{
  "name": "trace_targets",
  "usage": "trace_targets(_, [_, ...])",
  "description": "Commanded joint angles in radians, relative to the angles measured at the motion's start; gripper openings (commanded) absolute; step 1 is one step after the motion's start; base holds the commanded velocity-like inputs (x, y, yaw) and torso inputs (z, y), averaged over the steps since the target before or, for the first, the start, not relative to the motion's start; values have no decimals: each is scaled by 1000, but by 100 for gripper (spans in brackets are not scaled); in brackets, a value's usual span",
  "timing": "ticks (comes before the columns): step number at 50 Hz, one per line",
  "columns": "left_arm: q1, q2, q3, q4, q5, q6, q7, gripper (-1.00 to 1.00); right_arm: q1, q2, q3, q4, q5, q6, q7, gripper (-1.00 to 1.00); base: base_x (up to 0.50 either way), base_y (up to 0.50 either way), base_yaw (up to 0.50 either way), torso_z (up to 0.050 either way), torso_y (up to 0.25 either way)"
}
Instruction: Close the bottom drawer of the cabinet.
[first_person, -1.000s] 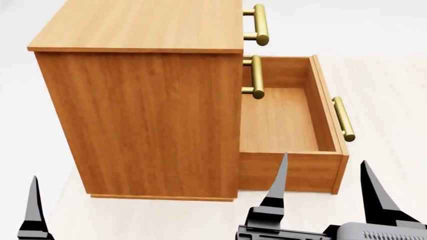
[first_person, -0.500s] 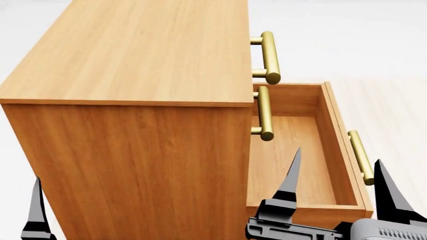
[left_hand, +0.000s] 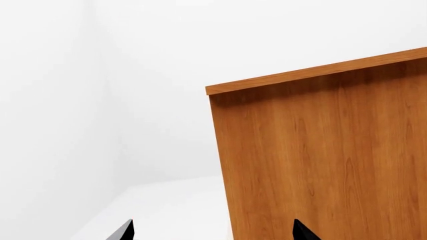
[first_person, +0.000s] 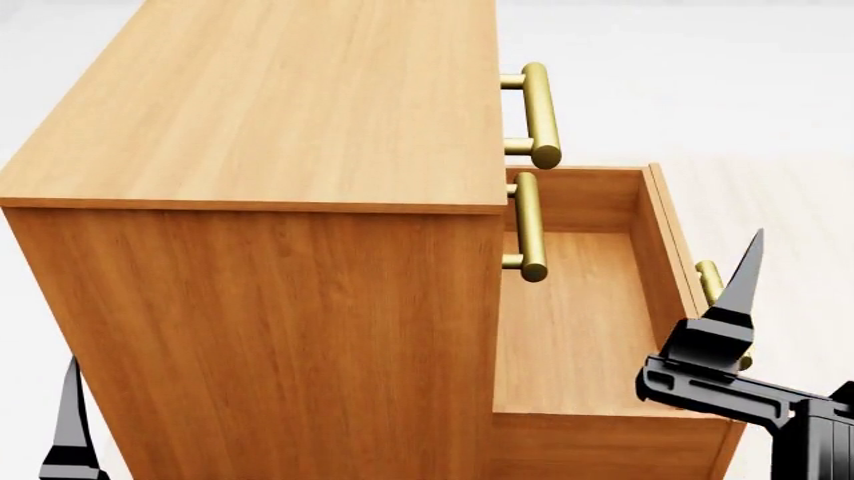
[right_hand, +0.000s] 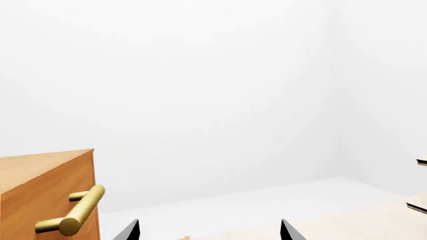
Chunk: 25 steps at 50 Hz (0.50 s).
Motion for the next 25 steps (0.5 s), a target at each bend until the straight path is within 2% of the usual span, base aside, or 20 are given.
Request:
trace_targets(1, [7,-5,-2,-13,-6,16,-4,100,-42,44,62,214,-60,-142,-80,100,0,0,0,0,0])
trace_targets(7, [7,-8,-3,-6,-9,10,-7,100,-82,34,84,399,-101,-282,-131,100,0,0,0,0,0])
trace_targets(25, [11,-14,2,-12,-14,19,-16,100,-151,3,101,733,-148,-567,-247,100,0,0,0,0,0])
